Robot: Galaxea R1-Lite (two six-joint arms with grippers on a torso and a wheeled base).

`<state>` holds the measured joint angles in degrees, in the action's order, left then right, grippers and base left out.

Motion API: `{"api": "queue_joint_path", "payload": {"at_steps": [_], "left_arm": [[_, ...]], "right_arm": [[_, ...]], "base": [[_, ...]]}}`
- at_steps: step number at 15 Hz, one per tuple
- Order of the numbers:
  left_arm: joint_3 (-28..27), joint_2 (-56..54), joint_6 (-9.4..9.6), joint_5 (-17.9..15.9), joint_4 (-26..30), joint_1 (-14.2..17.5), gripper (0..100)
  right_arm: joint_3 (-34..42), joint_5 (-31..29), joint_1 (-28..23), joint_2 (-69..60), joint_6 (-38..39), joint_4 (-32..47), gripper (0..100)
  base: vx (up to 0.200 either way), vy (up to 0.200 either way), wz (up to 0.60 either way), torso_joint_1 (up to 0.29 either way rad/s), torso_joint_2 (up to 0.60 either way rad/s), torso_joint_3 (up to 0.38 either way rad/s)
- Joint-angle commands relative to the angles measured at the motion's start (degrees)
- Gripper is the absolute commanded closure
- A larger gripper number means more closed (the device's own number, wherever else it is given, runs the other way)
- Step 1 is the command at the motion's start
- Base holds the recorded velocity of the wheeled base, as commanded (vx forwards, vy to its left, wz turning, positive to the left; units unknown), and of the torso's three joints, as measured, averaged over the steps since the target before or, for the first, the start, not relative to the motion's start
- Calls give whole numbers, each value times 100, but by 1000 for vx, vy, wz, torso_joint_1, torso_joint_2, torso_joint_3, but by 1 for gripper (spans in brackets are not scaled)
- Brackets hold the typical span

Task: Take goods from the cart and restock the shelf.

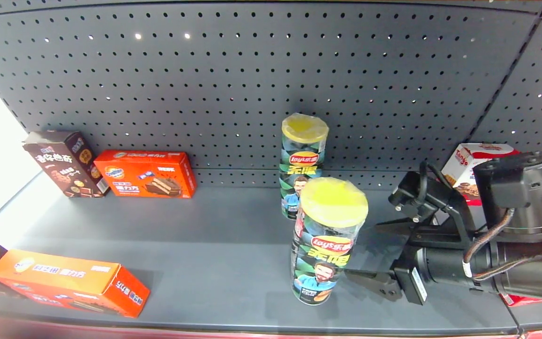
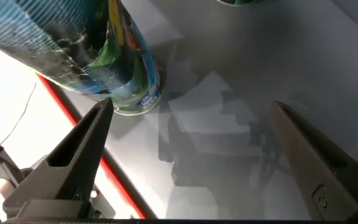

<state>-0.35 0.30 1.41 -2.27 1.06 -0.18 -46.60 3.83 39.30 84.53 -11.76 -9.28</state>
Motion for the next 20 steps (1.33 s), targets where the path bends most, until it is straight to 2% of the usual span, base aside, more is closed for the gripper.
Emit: {"api": "queue_joint_path", "payload": {"at_steps": [1,7,20], "left_arm": [[0,5,-1,-2,-1,1,0],[0,5,-1,-2,-1,1,0],[0,5,-1,7,-1,1,0]], "right_arm": [[-68,4,-10,169,-1,-4,0],[-59,-5,-151,160,-1,-127,0],[-253,-5,-107,380,-1,-171,0]], "base": [[0,0,0,0,0,0],[0,0,0,0,0,0],[0,0,0,0,0,0]]}}
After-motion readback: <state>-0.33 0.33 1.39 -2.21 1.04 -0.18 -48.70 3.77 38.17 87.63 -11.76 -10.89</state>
